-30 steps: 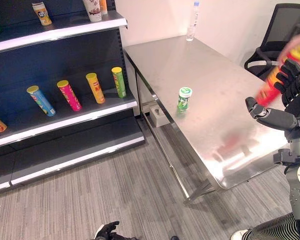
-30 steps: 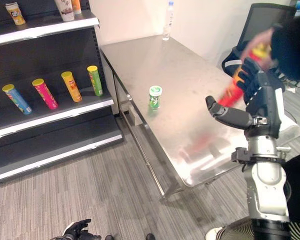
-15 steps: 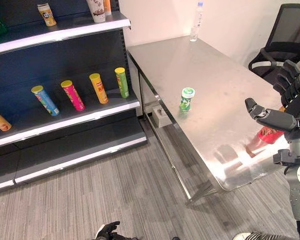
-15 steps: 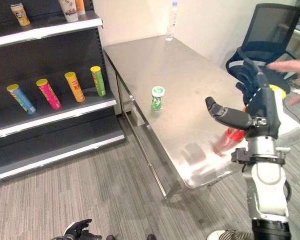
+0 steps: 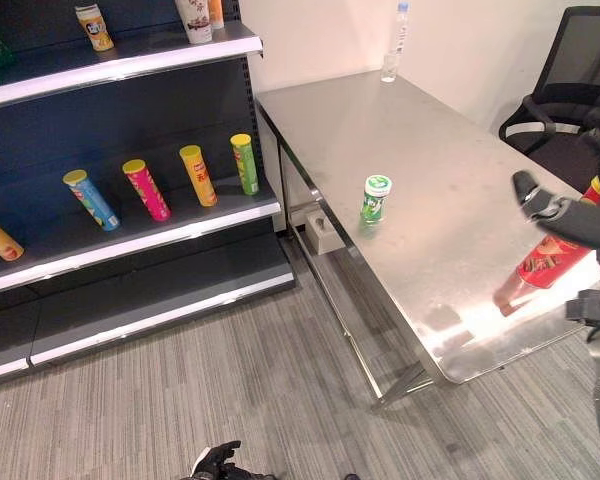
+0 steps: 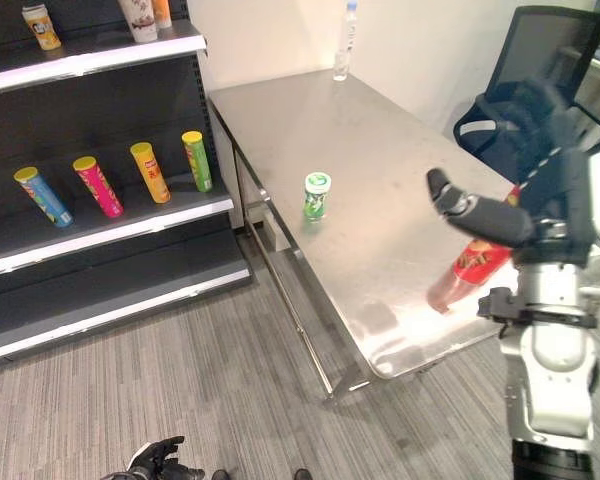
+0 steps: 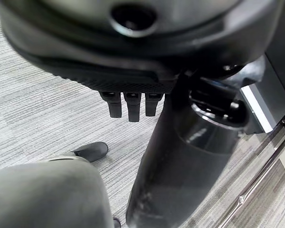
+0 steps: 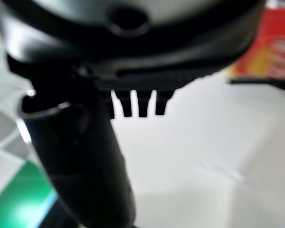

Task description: Put the goods on the table back onto the shelves and tidy them up.

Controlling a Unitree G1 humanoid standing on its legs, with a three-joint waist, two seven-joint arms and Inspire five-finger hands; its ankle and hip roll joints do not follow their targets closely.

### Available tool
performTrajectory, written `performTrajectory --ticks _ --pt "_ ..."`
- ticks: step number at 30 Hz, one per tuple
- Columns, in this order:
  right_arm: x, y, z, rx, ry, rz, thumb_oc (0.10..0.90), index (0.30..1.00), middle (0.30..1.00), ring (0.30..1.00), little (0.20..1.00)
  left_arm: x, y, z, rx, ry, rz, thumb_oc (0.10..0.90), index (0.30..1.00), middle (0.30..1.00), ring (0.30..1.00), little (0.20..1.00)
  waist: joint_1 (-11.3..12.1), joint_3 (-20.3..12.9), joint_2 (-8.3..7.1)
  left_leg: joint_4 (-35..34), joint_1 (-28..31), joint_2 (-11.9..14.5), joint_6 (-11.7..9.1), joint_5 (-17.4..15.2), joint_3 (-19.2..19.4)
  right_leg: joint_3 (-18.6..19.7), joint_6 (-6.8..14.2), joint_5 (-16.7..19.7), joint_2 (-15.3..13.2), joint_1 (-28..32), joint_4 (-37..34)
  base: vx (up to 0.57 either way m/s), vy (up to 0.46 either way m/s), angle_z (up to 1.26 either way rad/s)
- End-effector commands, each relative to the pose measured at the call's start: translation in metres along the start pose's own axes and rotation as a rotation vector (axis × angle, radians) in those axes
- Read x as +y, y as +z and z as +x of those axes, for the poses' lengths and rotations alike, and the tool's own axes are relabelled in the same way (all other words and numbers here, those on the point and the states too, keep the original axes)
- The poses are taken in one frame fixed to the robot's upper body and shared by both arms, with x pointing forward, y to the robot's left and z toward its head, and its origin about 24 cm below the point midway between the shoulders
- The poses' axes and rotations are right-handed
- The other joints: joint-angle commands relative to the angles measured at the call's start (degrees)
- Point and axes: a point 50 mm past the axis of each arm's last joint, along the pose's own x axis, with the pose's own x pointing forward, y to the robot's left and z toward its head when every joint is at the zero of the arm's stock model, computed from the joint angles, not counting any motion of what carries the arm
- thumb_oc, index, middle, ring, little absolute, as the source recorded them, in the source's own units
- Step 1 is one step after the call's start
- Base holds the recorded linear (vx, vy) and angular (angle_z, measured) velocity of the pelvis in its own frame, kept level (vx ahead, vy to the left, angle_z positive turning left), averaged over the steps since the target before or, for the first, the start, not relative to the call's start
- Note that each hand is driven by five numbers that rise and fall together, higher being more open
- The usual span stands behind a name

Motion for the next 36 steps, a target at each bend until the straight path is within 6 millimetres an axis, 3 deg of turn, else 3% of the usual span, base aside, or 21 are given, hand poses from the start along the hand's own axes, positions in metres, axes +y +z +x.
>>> performTrajectory --ticks 1,7,12,14,19,26,36 --pt "-0.030 0.063 0.007 -0.357 -0.187 -0.104 0.800 0.900 0.900 0.900 0.900 0.014 0.028 0.006 -0.089 0.031 0.068 0.800 0.900 0.900 0.900 0.900 1.50 -2.97 -3.68 0.25 3.58 -1.00 -0.72 -6.97 3.64 -1.71 6.44 -5.67 -1.99 0.70 2.48 0.00 0.000 0.00" --pt "-0.046 0.069 -0.006 -0.371 -0.281 -0.163 0.800 0.900 0.900 0.900 0.900 0.014 0.028 0.005 -0.091 0.035 0.074 0.800 0.900 0.900 0.900 0.900 0.24 -2.90 -4.03 0.25 3.10 -0.87 -0.60 -7.21 4.84 -0.35 7.00 -5.31 -1.71 -0.67 2.63 0.00 0.016 -0.13" --pt "-0.047 0.069 -0.006 -0.370 -0.282 -0.164 0.800 0.900 0.900 0.900 0.900 0.014 0.027 0.005 -0.091 0.035 0.075 0.800 0.900 0.900 0.900 0.900 0.45 -2.99 -4.07 0.25 3.07 -0.86 -0.61 -7.23 5.00 -0.19 7.00 -5.29 -1.69 -0.78 2.67 0.00 0.007 -0.12" --pt "-0.051 0.051 -0.017 -0.266 -0.311 -0.164 0.800 0.900 0.900 0.900 0.900 0.015 0.031 0.005 -0.103 0.037 0.085 0.800 0.900 0.900 0.900 0.900 -0.94 -2.42 -3.84 0.25 3.27 -0.90 -0.56 -7.91 6.66 1.30 7.74 -4.93 -1.56 -1.78 2.30 0.02 0.056 -0.04" --pt "-0.048 0.036 -0.019 -0.181 -0.283 -0.149 0.800 0.900 0.900 0.900 0.900 0.019 0.034 0.005 -0.119 0.045 0.087 0.800 0.900 0.900 0.900 0.900 -0.91 -1.95 -3.52 0.25 3.78 -0.96 -0.65 -8.12 7.97 2.38 8.01 -4.51 -1.44 -2.25 2.07 0.02 0.006 -0.39" --pt "-0.042 0.015 -0.010 -0.072 -0.214 -0.188 0.800 0.900 0.900 0.900 0.900 0.021 0.033 0.005 -0.106 0.048 0.094 0.800 0.900 0.900 0.900 0.900 -0.19 -1.74 -3.32 0.25 4.27 -0.75 -0.96 -8.06 7.81 2.15 7.70 -4.72 -1.28 -1.78 1.67 0.02 -0.031 -0.04" --pt "-0.056 0.003 0.006 0.003 -0.193 -0.267 0.800 0.900 0.900 0.900 0.900 0.020 0.029 0.005 -0.089 0.027 0.117 0.800 0.900 0.900 0.900 0.900 0.62 -1.93 -3.35 0.25 5.23 -0.13 -1.71 -8.05 6.22 -0.11 6.61 -5.95 -0.91 0.62 1.56 0.04 -0.054 0.12"
